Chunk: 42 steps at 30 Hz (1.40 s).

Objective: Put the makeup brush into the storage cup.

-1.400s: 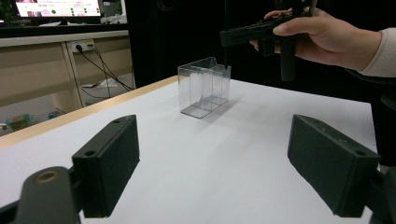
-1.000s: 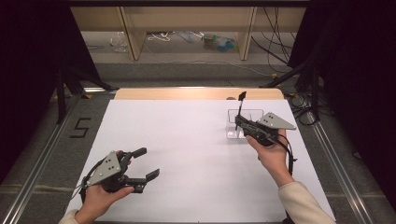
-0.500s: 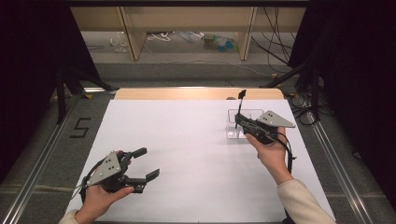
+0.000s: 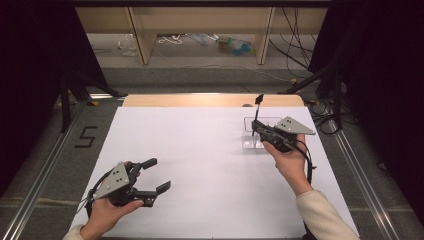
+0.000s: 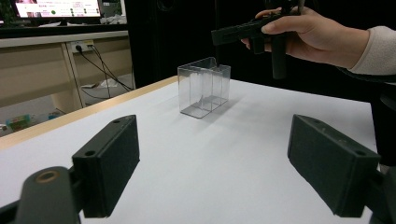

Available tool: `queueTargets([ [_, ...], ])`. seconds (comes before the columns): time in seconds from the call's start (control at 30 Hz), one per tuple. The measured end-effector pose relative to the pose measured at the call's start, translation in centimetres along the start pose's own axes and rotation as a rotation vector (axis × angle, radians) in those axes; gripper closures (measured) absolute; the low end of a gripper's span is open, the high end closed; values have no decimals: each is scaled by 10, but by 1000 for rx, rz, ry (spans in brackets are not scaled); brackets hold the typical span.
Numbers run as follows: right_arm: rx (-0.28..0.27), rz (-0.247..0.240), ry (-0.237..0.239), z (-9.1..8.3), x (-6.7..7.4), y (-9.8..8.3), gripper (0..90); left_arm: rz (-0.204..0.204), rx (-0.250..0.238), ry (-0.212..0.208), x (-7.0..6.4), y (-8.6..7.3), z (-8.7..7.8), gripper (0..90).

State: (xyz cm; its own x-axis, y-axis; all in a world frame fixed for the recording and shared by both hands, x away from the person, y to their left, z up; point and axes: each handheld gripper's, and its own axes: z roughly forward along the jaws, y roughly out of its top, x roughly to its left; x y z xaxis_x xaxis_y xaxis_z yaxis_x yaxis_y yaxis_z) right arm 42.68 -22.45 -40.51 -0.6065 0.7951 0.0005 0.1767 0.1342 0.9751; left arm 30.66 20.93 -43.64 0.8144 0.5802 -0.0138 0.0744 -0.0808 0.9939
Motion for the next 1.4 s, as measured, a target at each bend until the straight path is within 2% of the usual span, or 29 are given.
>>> queueTargets([
  [0.2, 14, 27, 3, 1, 0, 0, 858, 1, 0, 0, 0, 0, 0, 166],
  [0.4, 17, 16, -7, 4, -2, 1, 858, 0, -1, -1, 0, 0, 0, 166],
  [0.73, -2, 20, -6, 8, -3, 3, 858, -3, 0, -1, 0, 0, 0, 166],
  [0.83, 15, 27, -3, 8, -3, 3, 858, -3, -1, -1, 0, 0, 0, 166],
  [1.13, 20, 27, -9, 10, -4, 5, 858, -1, 0, -2, 0, 0, 0, 166],
  [1.23, 0, 21, -14, 12, -5, 5, 858, 0, 1, -2, 0, 0, 0, 166],
  [1.4, 7, 32, -14, 12, -5, 6, 858, -4, 1, -3, 0, 0, 0, 166],
])
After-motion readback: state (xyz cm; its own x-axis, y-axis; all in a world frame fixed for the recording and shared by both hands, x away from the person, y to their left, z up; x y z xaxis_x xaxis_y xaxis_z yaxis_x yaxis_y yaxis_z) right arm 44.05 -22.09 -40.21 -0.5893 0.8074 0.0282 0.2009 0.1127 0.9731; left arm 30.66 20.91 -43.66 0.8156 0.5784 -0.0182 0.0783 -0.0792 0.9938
